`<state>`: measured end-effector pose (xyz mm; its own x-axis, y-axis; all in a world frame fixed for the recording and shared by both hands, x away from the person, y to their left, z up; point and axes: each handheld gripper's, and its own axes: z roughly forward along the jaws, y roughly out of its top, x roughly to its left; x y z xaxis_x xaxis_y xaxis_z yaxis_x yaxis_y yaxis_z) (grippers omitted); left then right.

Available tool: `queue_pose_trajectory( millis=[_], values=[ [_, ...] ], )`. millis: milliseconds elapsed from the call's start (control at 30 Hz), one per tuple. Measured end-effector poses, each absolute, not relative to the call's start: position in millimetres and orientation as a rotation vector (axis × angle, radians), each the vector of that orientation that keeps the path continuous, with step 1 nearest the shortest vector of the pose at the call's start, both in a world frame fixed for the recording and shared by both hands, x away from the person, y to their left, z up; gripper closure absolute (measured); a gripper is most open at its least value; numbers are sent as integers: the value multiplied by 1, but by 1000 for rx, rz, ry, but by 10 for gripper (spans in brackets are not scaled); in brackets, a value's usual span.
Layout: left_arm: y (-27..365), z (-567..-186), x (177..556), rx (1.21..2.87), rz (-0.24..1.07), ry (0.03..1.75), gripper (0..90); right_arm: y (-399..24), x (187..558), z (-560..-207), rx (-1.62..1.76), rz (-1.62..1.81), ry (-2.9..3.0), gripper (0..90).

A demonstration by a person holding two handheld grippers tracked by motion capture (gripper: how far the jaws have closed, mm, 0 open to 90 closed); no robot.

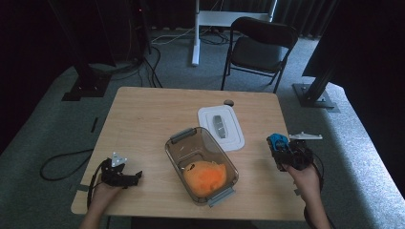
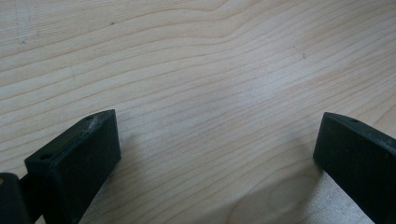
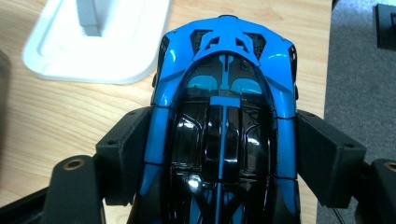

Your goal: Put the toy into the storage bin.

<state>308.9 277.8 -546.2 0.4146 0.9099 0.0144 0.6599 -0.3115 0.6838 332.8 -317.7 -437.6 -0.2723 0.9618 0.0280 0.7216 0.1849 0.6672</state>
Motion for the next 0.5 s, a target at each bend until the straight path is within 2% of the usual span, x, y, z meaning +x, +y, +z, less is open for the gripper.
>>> queue_pose_trajectory(
  millis=[500],
  values=[
    [278,-546,309,2074,541,1326,10,-283,337,-408,1457,883,2145,247]
  ],
)
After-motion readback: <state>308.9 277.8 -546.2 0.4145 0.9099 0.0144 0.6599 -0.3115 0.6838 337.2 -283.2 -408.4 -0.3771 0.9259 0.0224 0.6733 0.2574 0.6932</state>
